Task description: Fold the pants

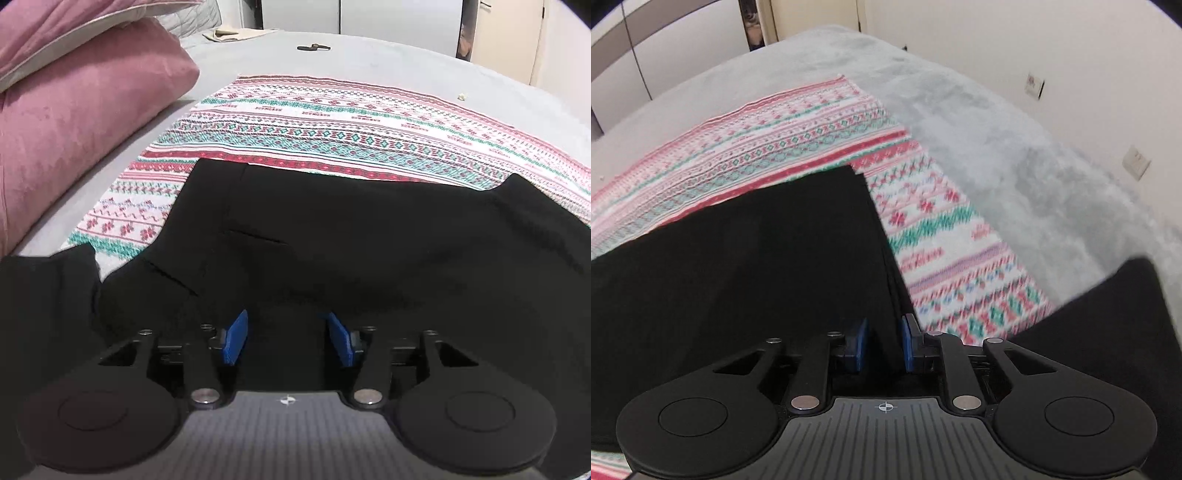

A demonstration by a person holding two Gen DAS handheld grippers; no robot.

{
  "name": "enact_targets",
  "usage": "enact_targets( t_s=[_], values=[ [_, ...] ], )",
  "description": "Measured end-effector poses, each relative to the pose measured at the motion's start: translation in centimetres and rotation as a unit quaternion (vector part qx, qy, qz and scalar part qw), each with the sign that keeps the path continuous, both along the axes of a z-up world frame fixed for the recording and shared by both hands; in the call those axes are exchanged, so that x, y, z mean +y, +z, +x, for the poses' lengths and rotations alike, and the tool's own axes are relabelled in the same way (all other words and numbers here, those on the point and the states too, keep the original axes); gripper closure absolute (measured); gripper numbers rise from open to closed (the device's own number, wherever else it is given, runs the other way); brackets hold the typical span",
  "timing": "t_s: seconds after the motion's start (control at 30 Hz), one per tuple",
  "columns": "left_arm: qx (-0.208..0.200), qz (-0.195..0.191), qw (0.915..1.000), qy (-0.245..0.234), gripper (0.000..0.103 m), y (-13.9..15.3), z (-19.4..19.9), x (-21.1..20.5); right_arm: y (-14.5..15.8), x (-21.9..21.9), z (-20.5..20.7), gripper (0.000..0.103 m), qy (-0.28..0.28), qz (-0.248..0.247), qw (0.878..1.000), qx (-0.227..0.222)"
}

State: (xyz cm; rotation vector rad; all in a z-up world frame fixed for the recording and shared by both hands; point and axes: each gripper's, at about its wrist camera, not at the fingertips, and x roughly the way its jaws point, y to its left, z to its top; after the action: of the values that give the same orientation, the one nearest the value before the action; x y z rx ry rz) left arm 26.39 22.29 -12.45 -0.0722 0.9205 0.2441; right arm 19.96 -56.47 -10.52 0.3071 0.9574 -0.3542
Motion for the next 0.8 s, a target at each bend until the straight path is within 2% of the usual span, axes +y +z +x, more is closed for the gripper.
enact_targets(
  t_s=[0.07,0.13,0.17,0.23,0.3,0.4,0.47,0.63,0.73,0.8],
  values=[
    [0.000,-0.005,1.0000,-0.003,0.025,0.1,-0.2,-0.1,-0.9,0.1,0.0,0.086,0.007,-0.007,1.000,0.015],
    [0.000,-0.001,1.0000,-0.002,0.025,0.2,-0.3,0.0,-0.4,0.4,-0.2,0.093,0.009,-0.016,1.000,0.006],
    [0.000,0.004,1.0000,0.001,0.025,0.2,-0.4,0.1,0.5,0.4,-0.5,0.100,-0.001,-0.016,1.000,-0.013],
    [0.002,0.010,0.9999,0.006,0.025,-0.2,-0.4,0.5,2.2,0.2,-1.6,0.100,-0.021,-0.006,0.998,-0.057],
    [0.001,-0.007,0.9999,0.010,0.025,-0.5,-0.5,1.0,2.8,-0.7,-2.3,0.100,-0.039,0.003,0.997,-0.074],
    [0.003,-0.006,0.9999,0.014,0.025,-0.3,-0.7,1.1,1.1,-1.9,-2.2,0.101,-0.051,0.022,0.998,-0.043],
    [0.003,-0.009,0.9998,0.018,0.025,-0.2,-0.8,1.3,-0.2,-1.7,-1.9,0.101,-0.039,0.009,0.999,-0.008],
    [0.003,-0.003,0.9999,0.014,0.024,-0.1,-0.7,1.1,0.7,-1.5,-2.2,0.100,-0.041,-0.004,0.999,-0.013],
    [-0.001,-0.031,0.9990,0.032,0.025,0.3,-0.8,1.6,-0.4,-0.2,-1.1,0.097,-0.011,-0.062,0.998,0.031],
    [-0.016,-0.063,0.9969,0.045,0.025,1.3,-1.1,2.3,-0.4,0.7,-0.6,0.084,-0.003,-0.095,0.995,0.038]
  ],
)
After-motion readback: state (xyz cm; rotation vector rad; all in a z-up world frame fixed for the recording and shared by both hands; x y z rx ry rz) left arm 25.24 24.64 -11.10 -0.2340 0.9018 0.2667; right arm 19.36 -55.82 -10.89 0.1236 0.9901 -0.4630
